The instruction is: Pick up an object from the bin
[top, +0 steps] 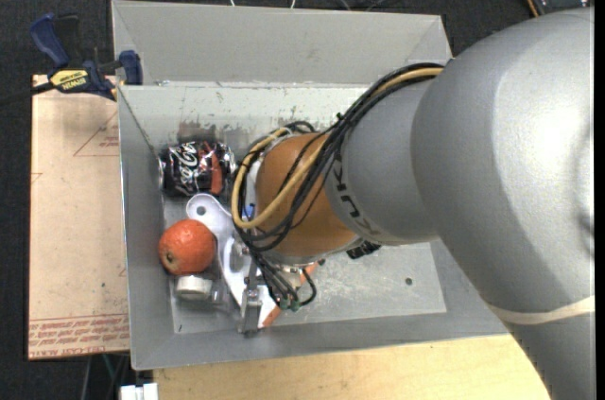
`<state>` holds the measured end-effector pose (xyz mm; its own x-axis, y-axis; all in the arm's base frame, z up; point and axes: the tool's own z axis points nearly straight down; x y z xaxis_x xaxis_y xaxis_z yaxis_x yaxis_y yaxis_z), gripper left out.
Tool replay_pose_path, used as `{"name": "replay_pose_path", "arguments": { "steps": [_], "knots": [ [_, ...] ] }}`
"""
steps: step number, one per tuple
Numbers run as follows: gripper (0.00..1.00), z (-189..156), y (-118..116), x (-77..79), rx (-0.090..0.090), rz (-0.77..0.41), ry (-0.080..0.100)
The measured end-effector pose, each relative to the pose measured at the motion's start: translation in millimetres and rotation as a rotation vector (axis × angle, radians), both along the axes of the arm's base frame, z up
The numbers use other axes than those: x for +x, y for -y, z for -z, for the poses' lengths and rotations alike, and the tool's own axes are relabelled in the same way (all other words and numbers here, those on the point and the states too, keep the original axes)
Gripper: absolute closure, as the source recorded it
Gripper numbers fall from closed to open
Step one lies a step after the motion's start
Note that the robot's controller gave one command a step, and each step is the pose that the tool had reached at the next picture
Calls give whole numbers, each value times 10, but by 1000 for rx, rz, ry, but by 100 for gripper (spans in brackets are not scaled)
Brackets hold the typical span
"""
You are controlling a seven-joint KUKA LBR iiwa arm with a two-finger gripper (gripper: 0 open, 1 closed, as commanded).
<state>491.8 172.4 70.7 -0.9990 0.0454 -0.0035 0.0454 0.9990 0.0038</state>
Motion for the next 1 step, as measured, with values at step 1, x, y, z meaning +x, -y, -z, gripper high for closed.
{"name": "replay_pose_path", "arguments": {
  "steps": [1],
  "knots": [
    [0, -721, -26, -128, 1, 99, 7]
  ]
}}
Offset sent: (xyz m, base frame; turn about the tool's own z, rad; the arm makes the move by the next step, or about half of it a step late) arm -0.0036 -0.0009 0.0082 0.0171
